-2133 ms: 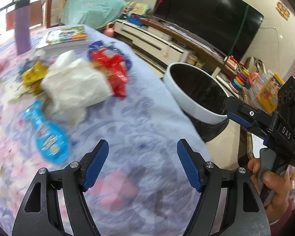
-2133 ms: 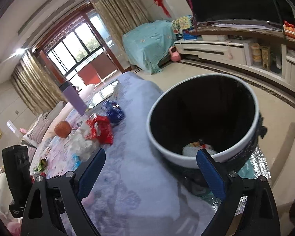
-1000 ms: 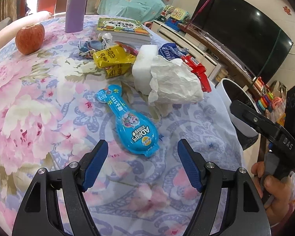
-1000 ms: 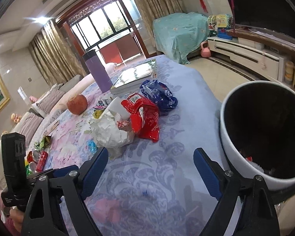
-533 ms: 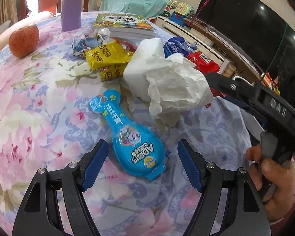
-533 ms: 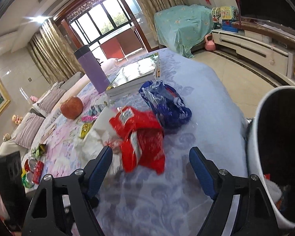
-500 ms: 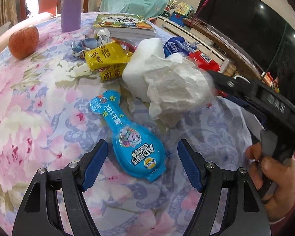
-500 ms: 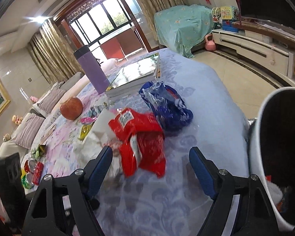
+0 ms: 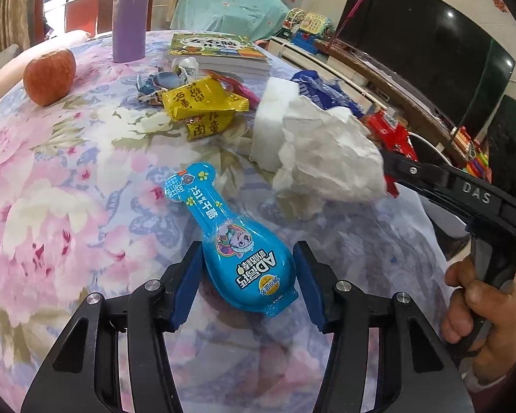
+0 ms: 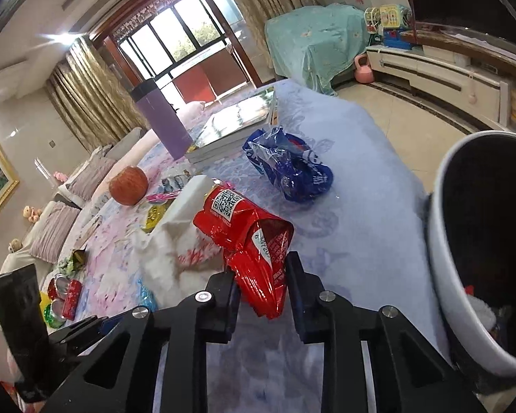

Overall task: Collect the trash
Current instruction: 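Grasp the blue candy package with the left tool while the right grasps the red snack bag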

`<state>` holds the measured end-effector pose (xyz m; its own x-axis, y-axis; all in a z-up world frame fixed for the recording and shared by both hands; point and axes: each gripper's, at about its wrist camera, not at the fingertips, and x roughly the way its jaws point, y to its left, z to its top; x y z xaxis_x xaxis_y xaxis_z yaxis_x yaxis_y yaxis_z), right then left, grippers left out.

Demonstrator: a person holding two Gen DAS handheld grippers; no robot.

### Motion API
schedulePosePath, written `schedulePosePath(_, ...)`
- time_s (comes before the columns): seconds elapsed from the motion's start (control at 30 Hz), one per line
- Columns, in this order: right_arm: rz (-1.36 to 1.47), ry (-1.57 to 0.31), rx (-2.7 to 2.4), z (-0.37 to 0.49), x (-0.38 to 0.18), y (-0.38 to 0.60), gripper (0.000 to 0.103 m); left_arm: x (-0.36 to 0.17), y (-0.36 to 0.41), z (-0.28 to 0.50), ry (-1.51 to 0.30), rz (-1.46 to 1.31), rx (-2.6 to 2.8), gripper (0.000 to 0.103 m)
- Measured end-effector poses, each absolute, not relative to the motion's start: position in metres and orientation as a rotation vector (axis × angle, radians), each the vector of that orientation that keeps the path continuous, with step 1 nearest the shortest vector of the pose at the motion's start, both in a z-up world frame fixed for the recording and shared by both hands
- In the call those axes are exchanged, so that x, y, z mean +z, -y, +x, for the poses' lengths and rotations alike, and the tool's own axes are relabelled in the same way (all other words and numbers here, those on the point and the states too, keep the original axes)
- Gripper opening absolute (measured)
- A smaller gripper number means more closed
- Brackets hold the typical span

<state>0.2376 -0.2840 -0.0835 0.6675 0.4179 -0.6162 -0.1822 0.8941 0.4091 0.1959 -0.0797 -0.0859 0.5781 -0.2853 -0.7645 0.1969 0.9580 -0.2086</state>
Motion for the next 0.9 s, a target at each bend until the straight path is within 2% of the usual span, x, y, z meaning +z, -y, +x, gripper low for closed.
schedulePosePath(0.5,0.391,-0.708,0.300,0.172,-0.065,0.321,0.023,-0.054,0.121,0.147,-0.831,-0.079,-0.471,0.052)
schedulePosePath(0.9,0.442,-0.648,0.208,0.137,-0.055,0.364,0.023,-0.042,0.165,0.140,-0.809,-0.002,-0.571,0.052)
